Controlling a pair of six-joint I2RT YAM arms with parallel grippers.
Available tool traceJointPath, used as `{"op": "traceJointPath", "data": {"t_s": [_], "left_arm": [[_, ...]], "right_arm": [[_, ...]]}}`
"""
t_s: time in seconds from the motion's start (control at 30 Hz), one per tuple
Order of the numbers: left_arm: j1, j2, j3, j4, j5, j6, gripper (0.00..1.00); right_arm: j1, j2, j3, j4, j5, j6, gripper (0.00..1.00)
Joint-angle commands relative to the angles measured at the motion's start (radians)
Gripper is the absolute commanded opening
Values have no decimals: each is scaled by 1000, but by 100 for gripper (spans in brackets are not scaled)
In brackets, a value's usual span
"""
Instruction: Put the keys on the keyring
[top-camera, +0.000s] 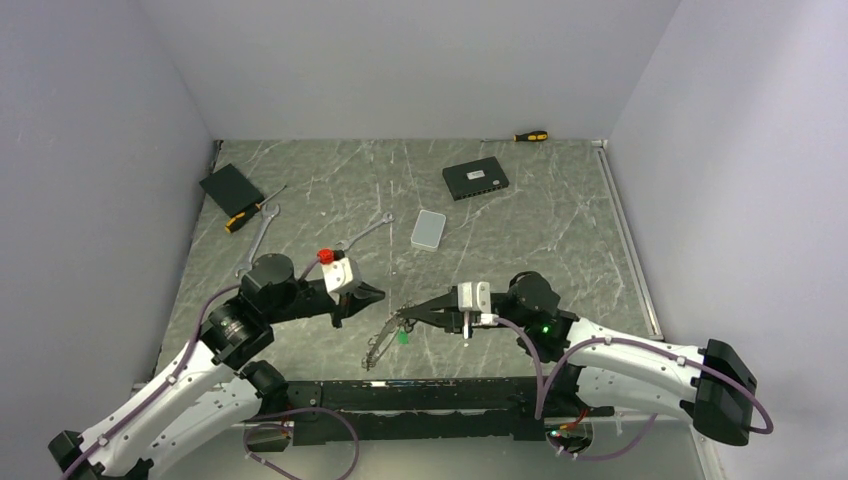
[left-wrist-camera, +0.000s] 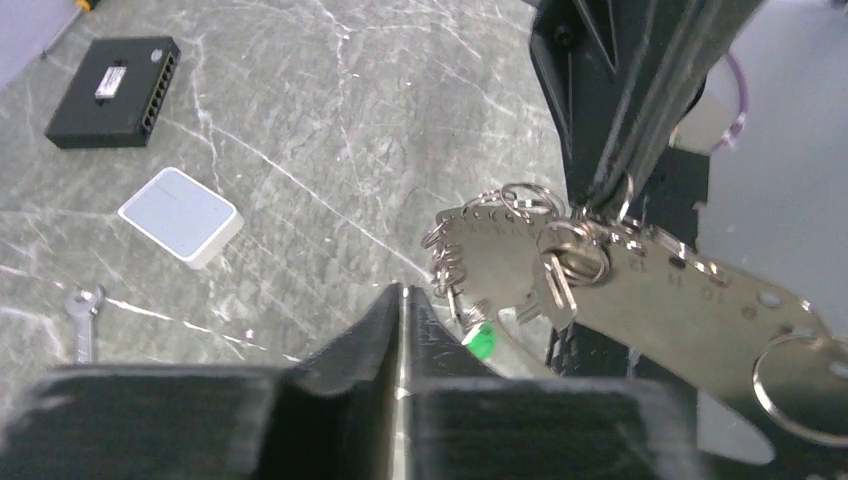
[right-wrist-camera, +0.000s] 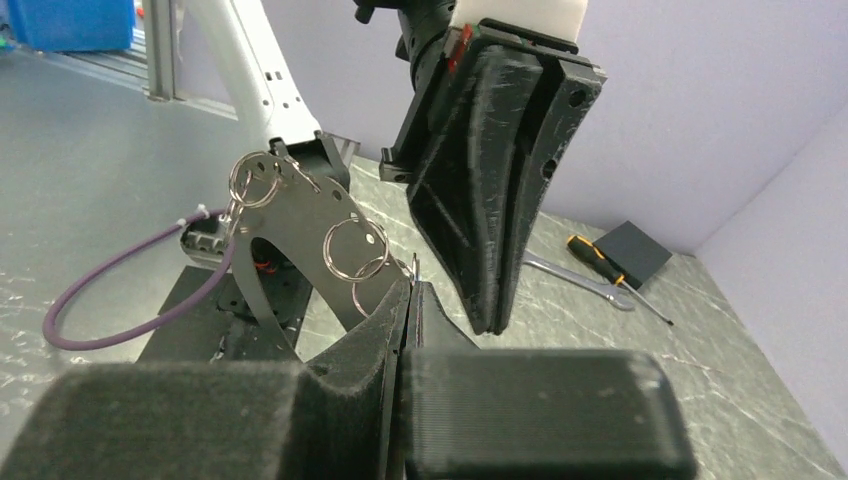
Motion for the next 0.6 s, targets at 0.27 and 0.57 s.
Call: {"op": "traceJointPath", "data": {"t_s": [0.27,0.57], "left_arm": [[6,47,39,-65,252,136,52],[13,7,70,-84,340,130,48]], "right_arm": [[-77,-65,63,-113,-348,-103,0],[-282,73,343,-624,-742,-400,0]]}}
